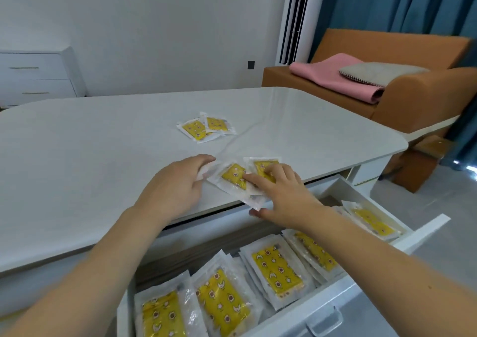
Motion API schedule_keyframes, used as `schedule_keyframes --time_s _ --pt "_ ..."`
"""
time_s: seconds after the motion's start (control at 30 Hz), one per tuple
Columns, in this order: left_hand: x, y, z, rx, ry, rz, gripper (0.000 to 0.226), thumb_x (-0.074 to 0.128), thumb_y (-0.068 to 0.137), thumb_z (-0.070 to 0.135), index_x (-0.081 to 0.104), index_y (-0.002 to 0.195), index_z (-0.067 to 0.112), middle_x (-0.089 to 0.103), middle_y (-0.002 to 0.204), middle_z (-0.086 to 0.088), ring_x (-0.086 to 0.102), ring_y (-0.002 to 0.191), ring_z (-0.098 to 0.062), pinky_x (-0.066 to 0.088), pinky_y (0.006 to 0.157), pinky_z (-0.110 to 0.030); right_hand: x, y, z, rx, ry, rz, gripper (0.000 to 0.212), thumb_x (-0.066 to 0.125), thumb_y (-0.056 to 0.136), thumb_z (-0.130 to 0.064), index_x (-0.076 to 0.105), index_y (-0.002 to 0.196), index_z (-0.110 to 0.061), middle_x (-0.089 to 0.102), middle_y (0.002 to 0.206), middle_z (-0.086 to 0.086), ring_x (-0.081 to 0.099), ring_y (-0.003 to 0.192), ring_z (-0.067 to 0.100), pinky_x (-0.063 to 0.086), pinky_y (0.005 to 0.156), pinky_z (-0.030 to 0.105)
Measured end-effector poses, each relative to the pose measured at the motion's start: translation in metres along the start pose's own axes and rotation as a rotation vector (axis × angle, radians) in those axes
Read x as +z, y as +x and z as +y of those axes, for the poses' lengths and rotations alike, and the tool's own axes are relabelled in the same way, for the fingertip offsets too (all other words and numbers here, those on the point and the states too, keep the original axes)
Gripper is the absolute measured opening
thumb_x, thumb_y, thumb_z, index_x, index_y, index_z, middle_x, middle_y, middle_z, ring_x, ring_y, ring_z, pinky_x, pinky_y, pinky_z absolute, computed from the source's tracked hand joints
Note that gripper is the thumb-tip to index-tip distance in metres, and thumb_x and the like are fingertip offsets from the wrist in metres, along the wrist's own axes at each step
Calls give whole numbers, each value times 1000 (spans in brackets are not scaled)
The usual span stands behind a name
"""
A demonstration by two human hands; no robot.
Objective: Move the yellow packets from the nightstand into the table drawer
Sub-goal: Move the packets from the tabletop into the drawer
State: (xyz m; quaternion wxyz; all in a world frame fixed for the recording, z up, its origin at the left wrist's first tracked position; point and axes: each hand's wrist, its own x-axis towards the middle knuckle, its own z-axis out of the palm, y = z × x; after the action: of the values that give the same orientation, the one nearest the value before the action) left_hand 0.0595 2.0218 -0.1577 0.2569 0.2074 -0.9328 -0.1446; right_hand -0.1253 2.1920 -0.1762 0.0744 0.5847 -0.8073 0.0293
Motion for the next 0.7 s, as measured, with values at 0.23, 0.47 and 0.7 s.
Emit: schedule_keyframes --time_s 0.23,0.47,0.7 --pt "-45 -33 55 42 131 -183 28 53 96 38 62 122 35 71 100 4 63 91 -21 50 78 -34 7 -10 1 -110 22 286 36 48 74 -7 67 104 -13 60 105 11 58 93 36 48 61 36" --pt "-59 -67 87 175 415 -505 20 45 93 44 60 98 32 64 86 9 58 78 -9 50 68 -33 -6 -50 9 -90 148 499 28 55 79 -7 65 105 -10 61 100 7 60 82 30 45 44 31" --pt "0 -96 110 323 697 -726 23 54 89 8 65 101 22 66 99 -4 66 89 -28 38 62 -30 -12 -63 1 -298 205 320 23 48 85 -17 63 99 -9 61 91 5 58 69 25 44 49 32"
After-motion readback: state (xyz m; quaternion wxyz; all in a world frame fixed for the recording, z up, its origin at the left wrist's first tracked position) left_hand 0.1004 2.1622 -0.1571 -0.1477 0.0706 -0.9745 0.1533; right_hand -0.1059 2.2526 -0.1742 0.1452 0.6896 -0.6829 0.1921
